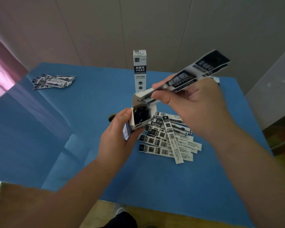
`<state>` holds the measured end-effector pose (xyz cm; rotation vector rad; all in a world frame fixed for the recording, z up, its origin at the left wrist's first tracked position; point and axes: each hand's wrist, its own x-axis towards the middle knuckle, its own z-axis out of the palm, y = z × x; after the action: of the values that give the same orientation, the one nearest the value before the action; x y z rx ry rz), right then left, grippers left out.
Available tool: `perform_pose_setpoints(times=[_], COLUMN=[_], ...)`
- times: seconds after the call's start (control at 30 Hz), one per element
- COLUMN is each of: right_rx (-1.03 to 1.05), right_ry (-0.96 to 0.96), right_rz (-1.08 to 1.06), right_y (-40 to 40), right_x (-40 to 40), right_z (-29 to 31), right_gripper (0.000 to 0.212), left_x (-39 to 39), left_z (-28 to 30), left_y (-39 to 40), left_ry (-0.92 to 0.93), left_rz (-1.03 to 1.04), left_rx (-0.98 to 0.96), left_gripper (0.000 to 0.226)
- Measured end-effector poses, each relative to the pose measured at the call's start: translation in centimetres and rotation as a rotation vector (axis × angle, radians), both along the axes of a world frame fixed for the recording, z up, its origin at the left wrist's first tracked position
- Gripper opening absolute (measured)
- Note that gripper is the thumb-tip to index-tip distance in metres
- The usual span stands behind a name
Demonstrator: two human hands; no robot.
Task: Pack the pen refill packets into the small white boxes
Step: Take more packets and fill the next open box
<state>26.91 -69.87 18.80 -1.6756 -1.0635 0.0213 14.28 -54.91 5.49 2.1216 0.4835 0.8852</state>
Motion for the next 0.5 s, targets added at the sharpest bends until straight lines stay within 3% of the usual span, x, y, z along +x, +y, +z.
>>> perform_pose_setpoints(times=[0.27, 0.4, 0.5], right_rx=[-0.184, -0.231, -0.291], right_ry=[-0.149, -0.235, -0.174], right_rz=[0.086, 0.161, 0.193], right_y=[1.1, 2.0, 2.7], right_x=[1.6, 2.1, 2.3], right_z=[0.0, -0.9, -1.5], right_gripper=[0.014, 0.016, 0.018], left_x=[0.0, -0.1, -0.1], left_z=[0.3, 0.2, -0.1], left_y=[0.1, 0.0, -0.1], left_ry=[0.012, -0.042, -0.062], left_rz=[-0.031, -0.054, -0.067], left_rx=[0.004, 0.027, 0.040], left_gripper=[0.062, 0.052, 0.053])
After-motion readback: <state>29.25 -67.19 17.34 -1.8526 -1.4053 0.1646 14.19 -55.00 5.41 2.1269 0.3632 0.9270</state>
